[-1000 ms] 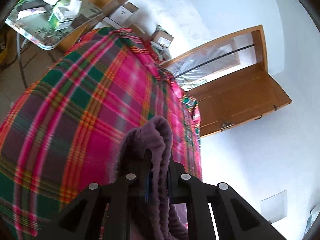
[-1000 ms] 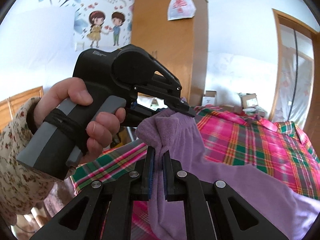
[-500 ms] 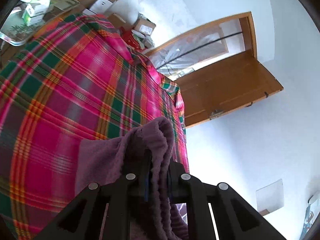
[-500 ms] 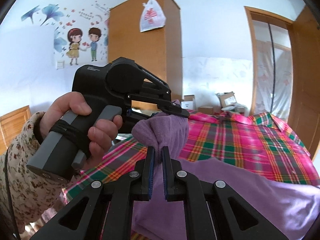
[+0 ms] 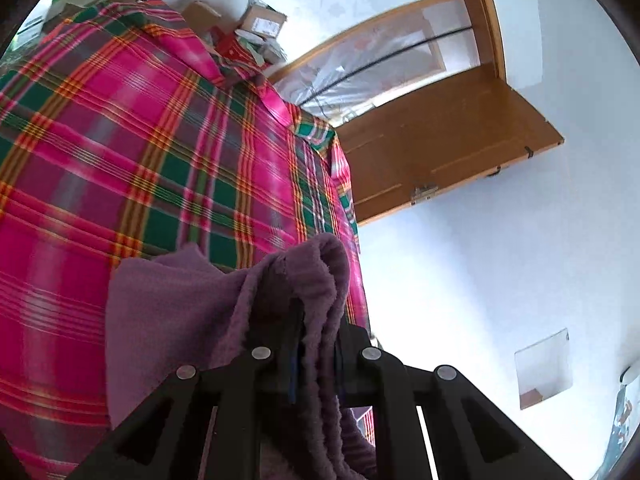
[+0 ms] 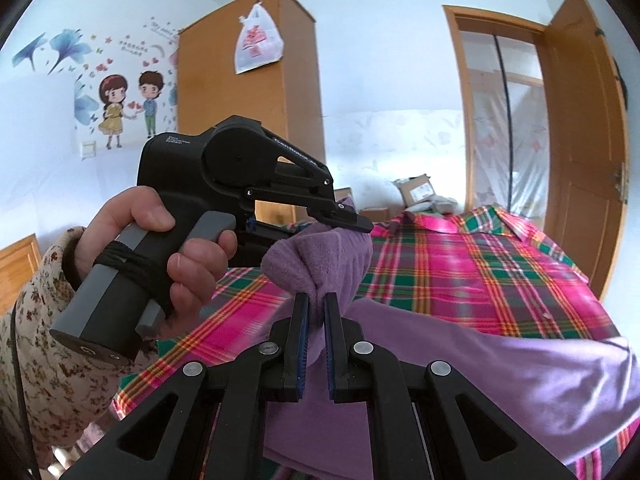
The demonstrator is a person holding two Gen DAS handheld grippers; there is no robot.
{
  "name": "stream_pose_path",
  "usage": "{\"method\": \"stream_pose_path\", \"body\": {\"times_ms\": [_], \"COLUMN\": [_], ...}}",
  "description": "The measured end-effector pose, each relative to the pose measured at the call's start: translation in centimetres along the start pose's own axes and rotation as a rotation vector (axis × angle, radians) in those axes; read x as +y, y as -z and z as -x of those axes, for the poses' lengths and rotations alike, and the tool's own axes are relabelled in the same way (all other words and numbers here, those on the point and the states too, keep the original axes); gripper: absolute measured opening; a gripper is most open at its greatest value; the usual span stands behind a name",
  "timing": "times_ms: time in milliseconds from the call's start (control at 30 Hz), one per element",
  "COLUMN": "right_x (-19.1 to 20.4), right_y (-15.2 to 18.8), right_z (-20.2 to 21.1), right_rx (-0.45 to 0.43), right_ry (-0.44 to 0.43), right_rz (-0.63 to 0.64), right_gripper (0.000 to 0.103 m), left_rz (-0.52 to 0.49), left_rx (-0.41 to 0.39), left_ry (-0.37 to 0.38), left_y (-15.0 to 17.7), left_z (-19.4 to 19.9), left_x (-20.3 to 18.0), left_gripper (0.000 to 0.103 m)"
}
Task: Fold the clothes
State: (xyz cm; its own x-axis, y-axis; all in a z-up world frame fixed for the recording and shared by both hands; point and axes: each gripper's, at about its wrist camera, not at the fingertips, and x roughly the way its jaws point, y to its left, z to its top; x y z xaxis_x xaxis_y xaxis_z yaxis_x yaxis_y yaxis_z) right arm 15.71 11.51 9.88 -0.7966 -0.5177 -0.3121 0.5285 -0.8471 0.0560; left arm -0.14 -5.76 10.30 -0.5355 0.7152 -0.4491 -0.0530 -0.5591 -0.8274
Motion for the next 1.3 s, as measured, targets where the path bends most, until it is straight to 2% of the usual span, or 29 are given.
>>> {"method": "stream_pose_path", "body": {"times_ms": [267, 667, 900, 1100, 1200, 1300], "right_x": [-2.8, -5.9, -7.1, -8.2, -9.5, -11.2], "right_y": [0.9, 3.4, 4.4, 5.0, 5.3, 5.7], "right_z": [0.9, 0.5, 0.3, 0.2, 0.1, -0.2], "right_rx": [0.018, 0.103, 0.145, 0.186, 0.213, 0.247], "right_ry": [0.066, 0.116, 0.128, 0.126, 0.143, 0.116], "right_rz": [-0.045, -0.092, -0.121, -0.154, -0.211, -0.301], "right_gripper": [0.008, 0.008, 0.008, 0.008, 0.008, 0.011], "left_rz": [-0.035, 0.024, 0.034, 0.024, 0.005, -0.017], "left_rx": [0.046, 0.157, 0.185, 0.208, 0.212, 0.207], "left_ry": [-0.039, -0.093, -0.091, -0.077, -0.068, -0.056], "left_y": [0.6, 1.8, 2.2, 2.4, 2.7, 2.8], "left_z": [-4.2, -9.6, -10.5, -10.8, -10.4, -9.8], "left_x": [-1.3, 0.6, 1.0, 0.9, 0.7, 0.2], "left_gripper": [0.013, 0.013, 0.014, 0.024, 0.025, 0.027]}}
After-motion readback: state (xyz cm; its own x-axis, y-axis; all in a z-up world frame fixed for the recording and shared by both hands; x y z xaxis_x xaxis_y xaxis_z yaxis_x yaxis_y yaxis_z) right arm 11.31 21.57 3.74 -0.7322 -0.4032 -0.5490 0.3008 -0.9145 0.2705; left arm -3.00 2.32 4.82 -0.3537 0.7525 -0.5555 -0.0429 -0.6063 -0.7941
